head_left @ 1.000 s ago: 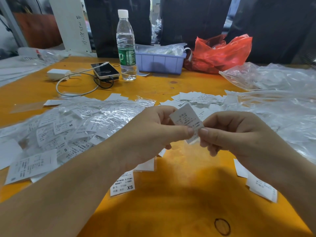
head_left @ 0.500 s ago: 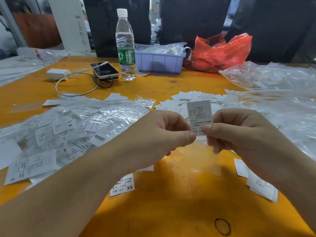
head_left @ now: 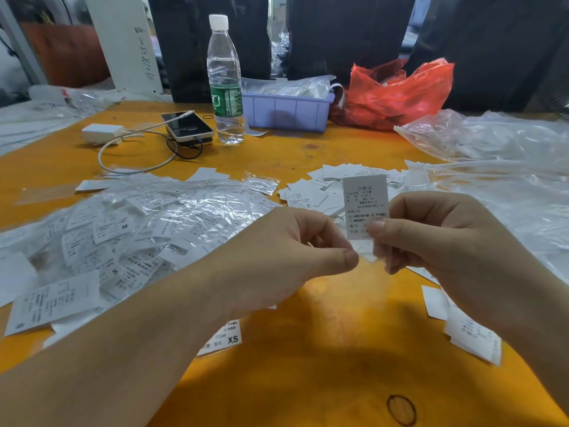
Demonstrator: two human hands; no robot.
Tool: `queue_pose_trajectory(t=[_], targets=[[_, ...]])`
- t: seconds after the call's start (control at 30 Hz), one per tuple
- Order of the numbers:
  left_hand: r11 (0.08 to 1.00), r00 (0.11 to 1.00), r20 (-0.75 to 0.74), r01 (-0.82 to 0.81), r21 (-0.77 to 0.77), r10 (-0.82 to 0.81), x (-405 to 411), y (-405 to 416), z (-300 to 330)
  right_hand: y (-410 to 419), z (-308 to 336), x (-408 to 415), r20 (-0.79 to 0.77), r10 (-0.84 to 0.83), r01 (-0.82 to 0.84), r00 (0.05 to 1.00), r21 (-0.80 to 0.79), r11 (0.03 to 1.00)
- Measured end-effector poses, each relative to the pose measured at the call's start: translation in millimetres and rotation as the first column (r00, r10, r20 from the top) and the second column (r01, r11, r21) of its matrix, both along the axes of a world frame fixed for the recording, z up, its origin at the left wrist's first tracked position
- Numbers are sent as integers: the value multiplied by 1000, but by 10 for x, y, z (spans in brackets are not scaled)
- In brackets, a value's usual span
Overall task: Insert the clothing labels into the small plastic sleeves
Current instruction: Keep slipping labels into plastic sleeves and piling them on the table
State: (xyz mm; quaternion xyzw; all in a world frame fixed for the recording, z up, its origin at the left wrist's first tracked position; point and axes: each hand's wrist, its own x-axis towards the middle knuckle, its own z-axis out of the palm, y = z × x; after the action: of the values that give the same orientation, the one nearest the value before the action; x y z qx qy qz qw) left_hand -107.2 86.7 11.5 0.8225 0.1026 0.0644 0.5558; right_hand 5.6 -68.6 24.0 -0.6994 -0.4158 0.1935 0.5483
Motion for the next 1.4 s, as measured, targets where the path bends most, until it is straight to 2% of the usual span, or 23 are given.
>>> queue_pose_trajectory(t=[0.3,0.43,0.57,0.87,1.1,1.23,1.3,1.4], targets=[[999,1000,14,-19,-25,20,26,20,-20,-14,35,-3,-66,67,-69,996,-27,997],[998,999,33,8,57,-10,2,17,7,-14,37,31,-111,110,-120,988,-83,989],[994,998,33,52,95,-55,-9,9,15,-21,49,63,-161,78,-92,984,-87,992],[996,997,39,67,58,-69,2,59,-9,-25,26,71,-167,22,-31,986,-51,998],[999,998,64,8,35,-10,19,71,-5,-32,15,50,-112,30,-41,993,-93,995],[999,998,64,-1,44,-2,15,79,1,-31,21,70,-113,-31,28,993,-24,999],[999,998,64,6,38,-8,13,79,3,-45,40,82,-63,-53,54,997,10,998],[1000,997,82,5,10,-6,14,77,7,-46,33,25,52,10,-9,999,-18,1000]])
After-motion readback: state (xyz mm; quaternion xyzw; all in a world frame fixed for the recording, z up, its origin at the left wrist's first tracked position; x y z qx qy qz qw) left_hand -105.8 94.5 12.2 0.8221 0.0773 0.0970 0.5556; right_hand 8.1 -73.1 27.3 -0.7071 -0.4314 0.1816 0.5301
